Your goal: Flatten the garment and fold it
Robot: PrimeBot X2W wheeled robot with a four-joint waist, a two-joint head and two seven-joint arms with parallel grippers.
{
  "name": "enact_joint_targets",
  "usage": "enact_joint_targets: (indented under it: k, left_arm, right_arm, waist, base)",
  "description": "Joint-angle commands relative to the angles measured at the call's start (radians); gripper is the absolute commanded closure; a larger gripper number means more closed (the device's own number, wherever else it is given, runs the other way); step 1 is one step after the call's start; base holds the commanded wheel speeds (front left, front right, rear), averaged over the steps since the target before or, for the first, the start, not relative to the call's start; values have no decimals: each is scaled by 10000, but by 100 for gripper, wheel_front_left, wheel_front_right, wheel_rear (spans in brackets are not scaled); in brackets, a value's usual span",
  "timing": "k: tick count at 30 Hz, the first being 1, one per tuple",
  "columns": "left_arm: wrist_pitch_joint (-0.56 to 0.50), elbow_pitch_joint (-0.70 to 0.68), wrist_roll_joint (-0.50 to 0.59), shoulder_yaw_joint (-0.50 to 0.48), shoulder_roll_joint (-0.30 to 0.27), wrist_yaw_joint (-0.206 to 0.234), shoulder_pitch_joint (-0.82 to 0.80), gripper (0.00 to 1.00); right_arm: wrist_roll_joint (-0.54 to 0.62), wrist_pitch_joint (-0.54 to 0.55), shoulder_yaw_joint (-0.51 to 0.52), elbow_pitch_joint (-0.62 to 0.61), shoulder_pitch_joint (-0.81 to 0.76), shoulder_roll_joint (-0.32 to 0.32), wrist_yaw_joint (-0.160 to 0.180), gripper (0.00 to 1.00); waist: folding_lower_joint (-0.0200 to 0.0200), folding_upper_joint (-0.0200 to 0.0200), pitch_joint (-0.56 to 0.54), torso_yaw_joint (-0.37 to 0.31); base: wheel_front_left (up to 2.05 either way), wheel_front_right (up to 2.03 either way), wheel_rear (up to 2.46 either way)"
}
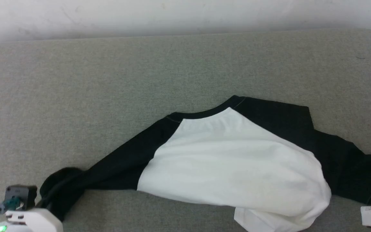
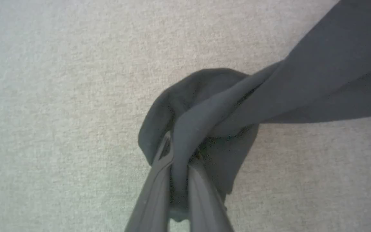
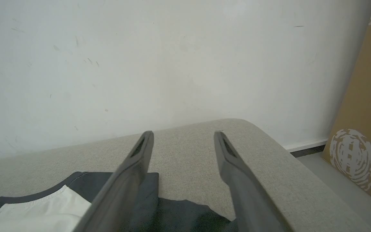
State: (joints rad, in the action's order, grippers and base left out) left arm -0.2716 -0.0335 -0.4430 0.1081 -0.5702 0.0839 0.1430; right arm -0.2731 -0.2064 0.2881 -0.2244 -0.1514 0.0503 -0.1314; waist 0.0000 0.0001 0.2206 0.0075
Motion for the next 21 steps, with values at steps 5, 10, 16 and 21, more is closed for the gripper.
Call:
enact_joint_targets:
  k: [5, 10, 16, 21]
  left_arm:
    - [29, 143, 156, -167, -97, 495, 650, 100]
    - [597, -407, -597, -409, 593, 464, 458, 0]
    - [309, -1507, -2009, -560, 947, -184, 347, 0]
    - [-8, -3470, -2758, -948, 724, -513, -102, 0]
  right_arm:
    - [32, 70, -34, 66, -72, -1, 7, 0]
    - [49, 140, -130, 87, -126, -1, 7, 0]
    - [17, 149, -262, 159, -165, -1, 7, 0]
    - [-64, 79, -332, 221, -180, -1, 7, 0]
  waist:
    - [0, -1, -196, 203]
    - [0, -1, -355, 403]
    - [0, -1, -514, 480]
    - [0, -1, -476, 450]
  base:
    - [0, 0, 0]
    - [0, 0, 0]
    - [0, 0, 0]
    - [0, 0, 0]
